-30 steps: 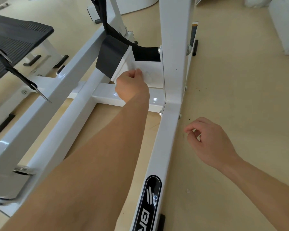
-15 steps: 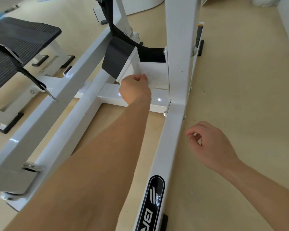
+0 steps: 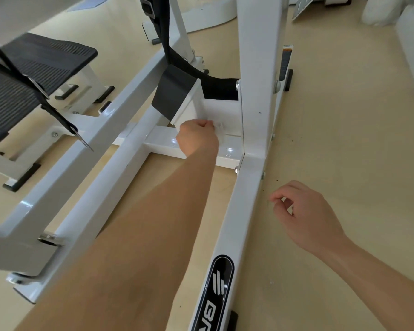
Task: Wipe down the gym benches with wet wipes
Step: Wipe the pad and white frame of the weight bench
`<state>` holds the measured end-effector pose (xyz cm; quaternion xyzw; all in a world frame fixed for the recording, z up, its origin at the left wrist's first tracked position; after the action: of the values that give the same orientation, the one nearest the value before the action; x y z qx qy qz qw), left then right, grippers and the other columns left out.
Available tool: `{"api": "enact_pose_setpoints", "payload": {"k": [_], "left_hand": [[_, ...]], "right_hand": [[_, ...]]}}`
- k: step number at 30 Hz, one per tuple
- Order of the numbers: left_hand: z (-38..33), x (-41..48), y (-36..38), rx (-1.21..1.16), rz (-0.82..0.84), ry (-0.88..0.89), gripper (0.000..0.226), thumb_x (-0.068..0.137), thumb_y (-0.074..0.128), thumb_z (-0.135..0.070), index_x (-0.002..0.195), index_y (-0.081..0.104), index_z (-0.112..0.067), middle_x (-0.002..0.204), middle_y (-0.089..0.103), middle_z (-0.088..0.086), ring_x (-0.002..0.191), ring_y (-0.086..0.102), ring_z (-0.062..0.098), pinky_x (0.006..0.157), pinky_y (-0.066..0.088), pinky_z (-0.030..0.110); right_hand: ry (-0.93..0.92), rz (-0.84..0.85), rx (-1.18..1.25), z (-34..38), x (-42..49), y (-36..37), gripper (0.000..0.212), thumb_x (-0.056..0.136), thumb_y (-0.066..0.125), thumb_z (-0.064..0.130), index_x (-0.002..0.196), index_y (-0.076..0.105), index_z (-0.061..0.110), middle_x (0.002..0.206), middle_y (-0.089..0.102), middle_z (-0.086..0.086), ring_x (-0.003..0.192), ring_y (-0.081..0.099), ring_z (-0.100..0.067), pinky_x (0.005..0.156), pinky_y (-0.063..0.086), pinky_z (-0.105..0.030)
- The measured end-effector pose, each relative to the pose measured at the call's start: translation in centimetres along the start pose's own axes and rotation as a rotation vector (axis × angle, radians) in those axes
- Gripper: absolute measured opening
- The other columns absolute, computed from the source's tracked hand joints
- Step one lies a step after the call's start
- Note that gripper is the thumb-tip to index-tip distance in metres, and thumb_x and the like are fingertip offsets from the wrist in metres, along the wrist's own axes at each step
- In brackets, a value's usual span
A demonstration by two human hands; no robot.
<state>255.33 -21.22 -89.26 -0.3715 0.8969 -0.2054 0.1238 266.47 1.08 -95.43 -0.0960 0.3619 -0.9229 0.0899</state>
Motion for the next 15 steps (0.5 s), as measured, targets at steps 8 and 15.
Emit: {"api": "enact_pose_setpoints", "payload": {"k": [8, 15], "left_hand": [[0.8, -3.3, 2.5, -0.202, 0.307, -0.087, 0.011, 0.089, 0.07, -0.012, 0.082, 0.076, -0.018, 0.071, 0.074, 0.001, 0.067, 0.069, 0.021, 0.082, 0.062, 0.04], [0.8, -6.8, -4.0, -0.237, 0.445, 0.039, 0.005, 0.093, 0.07, -0.013, 0.09, 0.074, -0.013, 0.081, 0.076, 0.004, 0.071, 0.071, 0.015, 0.066, 0.057, 0.024]], "right_hand": [[-0.009, 0.007, -0.005, 0.3, -0.6, -0.9, 0.019, 0.09, 0.062, 0.012, 0.087, 0.07, 0.028, 0.089, 0.061, 0.018, 0.076, 0.062, -0.008, 0.069, 0.053, -0.035], [-0.084, -0.068, 0.092, 3.1, 0.4, -0.9, 0.033, 0.094, 0.054, 0.012, 0.121, 0.067, 0.027, 0.111, 0.055, 0.019, 0.086, 0.062, -0.006, 0.078, 0.055, -0.037]]}}
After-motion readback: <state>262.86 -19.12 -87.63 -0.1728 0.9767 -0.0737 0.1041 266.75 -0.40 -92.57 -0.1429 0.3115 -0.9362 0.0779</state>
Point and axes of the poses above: each hand's wrist, its own x-axis towards the middle knuckle, its own y-axis out of the palm, z = x × y, the point moved 1 cm from there along x, towards the middle knuckle
